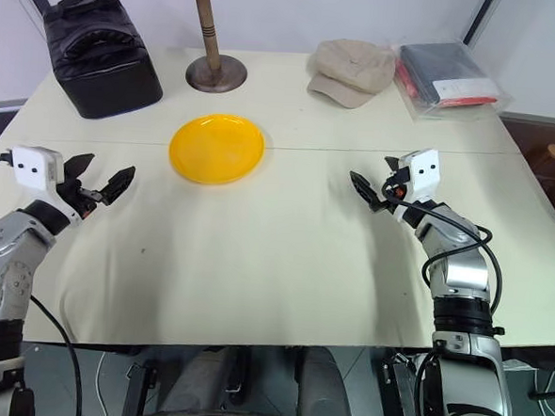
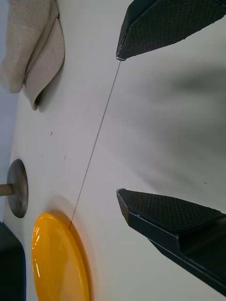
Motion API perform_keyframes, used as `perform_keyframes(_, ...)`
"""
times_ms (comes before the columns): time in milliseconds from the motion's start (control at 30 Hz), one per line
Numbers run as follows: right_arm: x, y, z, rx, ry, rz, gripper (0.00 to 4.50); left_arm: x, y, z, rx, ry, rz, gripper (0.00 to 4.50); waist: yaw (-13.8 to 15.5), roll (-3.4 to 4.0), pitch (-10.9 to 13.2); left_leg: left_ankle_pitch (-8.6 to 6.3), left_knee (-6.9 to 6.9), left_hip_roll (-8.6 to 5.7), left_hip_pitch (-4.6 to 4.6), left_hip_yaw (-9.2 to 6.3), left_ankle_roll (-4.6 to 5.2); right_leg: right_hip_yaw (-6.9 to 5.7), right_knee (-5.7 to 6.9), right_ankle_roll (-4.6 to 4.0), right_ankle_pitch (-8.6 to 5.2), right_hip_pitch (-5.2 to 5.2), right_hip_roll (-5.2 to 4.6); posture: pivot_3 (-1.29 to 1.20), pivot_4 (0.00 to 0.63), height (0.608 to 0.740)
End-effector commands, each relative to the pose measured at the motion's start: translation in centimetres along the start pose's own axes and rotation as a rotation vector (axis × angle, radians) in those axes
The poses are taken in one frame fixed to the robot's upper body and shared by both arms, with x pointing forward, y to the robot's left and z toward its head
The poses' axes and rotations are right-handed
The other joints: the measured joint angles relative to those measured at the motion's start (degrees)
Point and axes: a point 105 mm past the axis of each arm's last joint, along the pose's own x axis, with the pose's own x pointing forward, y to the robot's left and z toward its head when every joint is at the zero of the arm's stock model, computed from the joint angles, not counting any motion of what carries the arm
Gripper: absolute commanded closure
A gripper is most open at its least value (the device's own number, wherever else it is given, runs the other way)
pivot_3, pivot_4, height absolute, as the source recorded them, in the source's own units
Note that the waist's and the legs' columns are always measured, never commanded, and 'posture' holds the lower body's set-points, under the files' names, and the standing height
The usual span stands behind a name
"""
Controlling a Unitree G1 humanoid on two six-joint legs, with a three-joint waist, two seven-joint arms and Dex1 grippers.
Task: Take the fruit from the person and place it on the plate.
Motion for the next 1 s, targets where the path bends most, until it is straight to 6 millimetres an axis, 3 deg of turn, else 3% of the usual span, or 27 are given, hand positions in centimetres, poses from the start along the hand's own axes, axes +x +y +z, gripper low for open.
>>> perform_keyframes(33, 0.10, -0.20, 1.09, -0.024, -0.031, -0.003, 0.00, -0.31, 0.48, 1.67, 0.029, -0.057, 0.012, 0.01, 0.00, 0.00, 0.00, 0.00, 0.00, 0.00, 0.00, 0.00, 0.00, 0.00, 0.00, 0.00, 0.00, 0.00, 0.00, 0.00, 0.150, 0.740)
perform_keyframes(1000, 0.06, -0.10, 1.05, -0.023, -0.033, -0.005, 0.00, -0.09, 0.92, 2.41, 0.053, -0.066, 0.002, 0.01, 0.00, 0.00, 0.00, 0.00, 0.00, 0.00, 0.00, 0.00, 0.00, 0.00, 0.00, 0.00, 0.00, 0.00, 0.00, 0.00, 0.150, 0.740)
